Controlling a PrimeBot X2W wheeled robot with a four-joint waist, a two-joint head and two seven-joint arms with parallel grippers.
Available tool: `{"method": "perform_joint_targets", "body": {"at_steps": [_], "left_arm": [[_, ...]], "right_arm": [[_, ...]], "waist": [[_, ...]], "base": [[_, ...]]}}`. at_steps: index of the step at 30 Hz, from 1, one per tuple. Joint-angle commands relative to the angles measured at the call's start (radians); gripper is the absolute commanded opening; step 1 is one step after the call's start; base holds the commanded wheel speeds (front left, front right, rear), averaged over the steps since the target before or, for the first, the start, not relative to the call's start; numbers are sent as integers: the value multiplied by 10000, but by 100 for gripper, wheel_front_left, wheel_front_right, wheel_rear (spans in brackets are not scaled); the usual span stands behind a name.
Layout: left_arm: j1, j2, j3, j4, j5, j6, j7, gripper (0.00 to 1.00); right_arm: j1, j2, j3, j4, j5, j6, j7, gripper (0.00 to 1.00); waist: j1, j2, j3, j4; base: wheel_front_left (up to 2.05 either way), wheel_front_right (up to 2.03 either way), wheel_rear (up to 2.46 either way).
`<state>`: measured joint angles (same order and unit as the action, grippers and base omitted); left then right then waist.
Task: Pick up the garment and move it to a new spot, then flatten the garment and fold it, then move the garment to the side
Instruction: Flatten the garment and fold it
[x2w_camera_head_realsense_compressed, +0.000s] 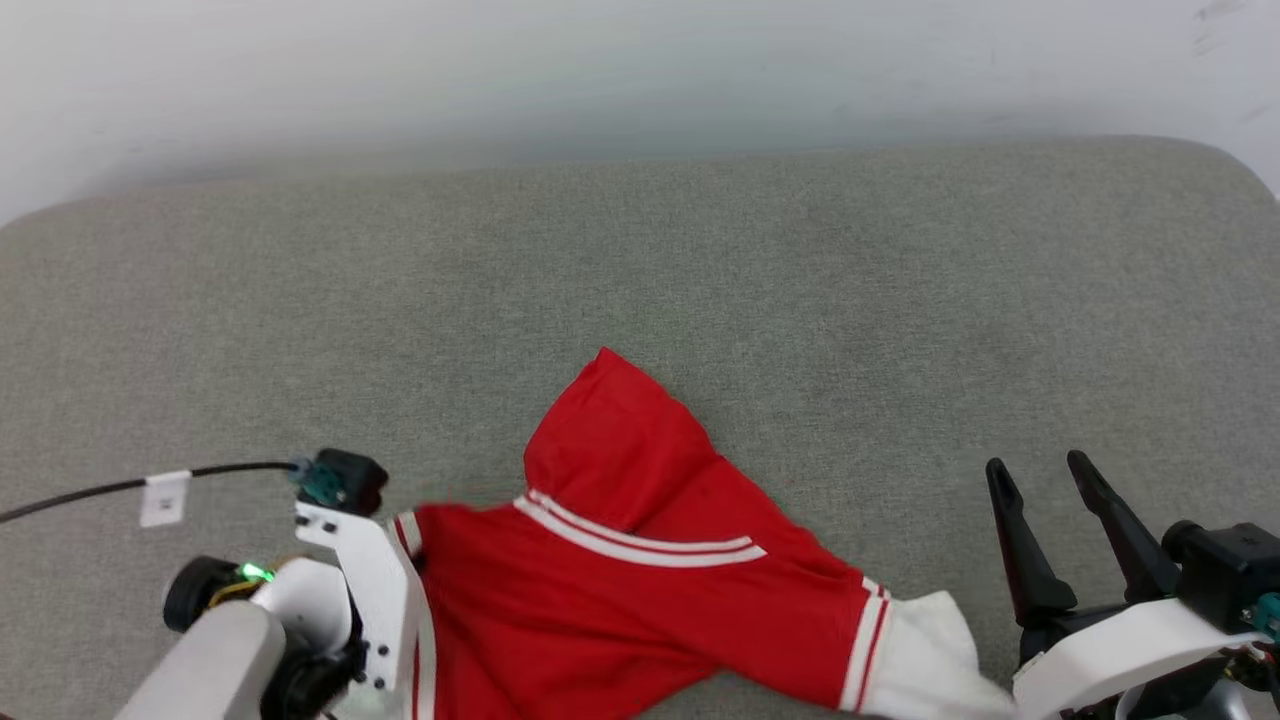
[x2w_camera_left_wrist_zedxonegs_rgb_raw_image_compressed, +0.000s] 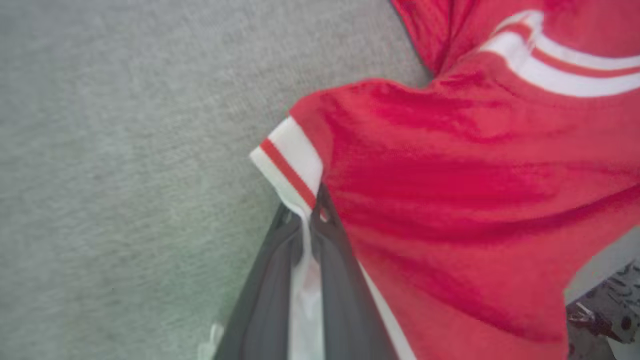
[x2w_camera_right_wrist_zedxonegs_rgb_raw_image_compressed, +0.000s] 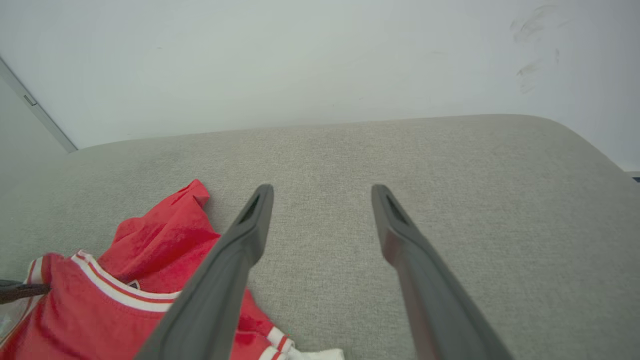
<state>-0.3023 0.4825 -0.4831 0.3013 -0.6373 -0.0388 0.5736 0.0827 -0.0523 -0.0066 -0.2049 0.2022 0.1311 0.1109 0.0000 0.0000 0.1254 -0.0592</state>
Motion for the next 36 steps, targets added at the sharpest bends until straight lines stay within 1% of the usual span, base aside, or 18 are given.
{"method": "perform_joint_targets", "body": {"at_steps": [1,7,11,15,18,22,25,27,29,31,33,34,35,36], "left_arm": [[-169,97,103,-9,70,94,-134,0],[-989,118,695,-599,657,706,-1603,0],[-1520,193,980,-860,1022,1040,-2275,0],[-1658,327,1314,-1249,1107,1308,-2794,0],[-1320,592,1799,-1345,955,1643,-2924,0],[-487,940,2602,-1204,516,2088,-3114,0],[395,899,3203,-903,-61,2318,-3286,0],[962,729,3522,-673,-451,2402,-3479,0],[1521,406,3816,-296,-920,2417,-3647,0],[1887,76,3928,171,-1322,2242,-3768,0],[2036,-205,3826,700,-1554,1935,-3839,0],[2064,-419,3730,1008,-1686,1755,-3837,7],[2054,-584,3629,1293,-1715,1579,-3908,38],[1981,-721,3565,1491,-1731,1423,-4062,98]], "right_arm": [[-105,35,-15,13,33,-7,4,100],[-34,35,-141,88,66,-7,40,100],[-50,35,-182,113,90,-7,60,100],[59,35,-366,82,110,-7,14,100],[143,35,-489,60,168,-7,-19,100],[86,35,-545,78,194,-7,-34,100],[-30,34,-567,83,160,-7,-22,100],[-111,34,-566,102,125,-7,-28,100],[-176,34,-592,115,122,-7,-13,100],[-266,33,-592,139,105,-7,14,100],[-295,19,-598,186,93,-7,1,100],[-314,-18,-590,235,83,-7,21,100],[-353,-48,-597,271,79,-7,24,100],[-387,-70,-601,303,78,-7,22,100]], "waist": [[0,0,-51,15],[0,0,-293,23],[0,0,-383,-18],[0,0,-367,-1],[0,0,-262,104],[0,0,-74,220],[0,0,130,300],[0,0,255,322],[0,0,399,375],[0,0,516,409],[0,0,577,443],[0,0,585,460],[0,0,568,486],[0,0,530,504]], "base": [[0,0,0],[0,0,0],[0,0,0],[0,0,0],[0,0,0],[0,0,0],[0,0,0],[0,0,0],[0,0,0],[0,0,0],[0,0,0],[0,0,0],[0,0,0],[0,0,0]]}}
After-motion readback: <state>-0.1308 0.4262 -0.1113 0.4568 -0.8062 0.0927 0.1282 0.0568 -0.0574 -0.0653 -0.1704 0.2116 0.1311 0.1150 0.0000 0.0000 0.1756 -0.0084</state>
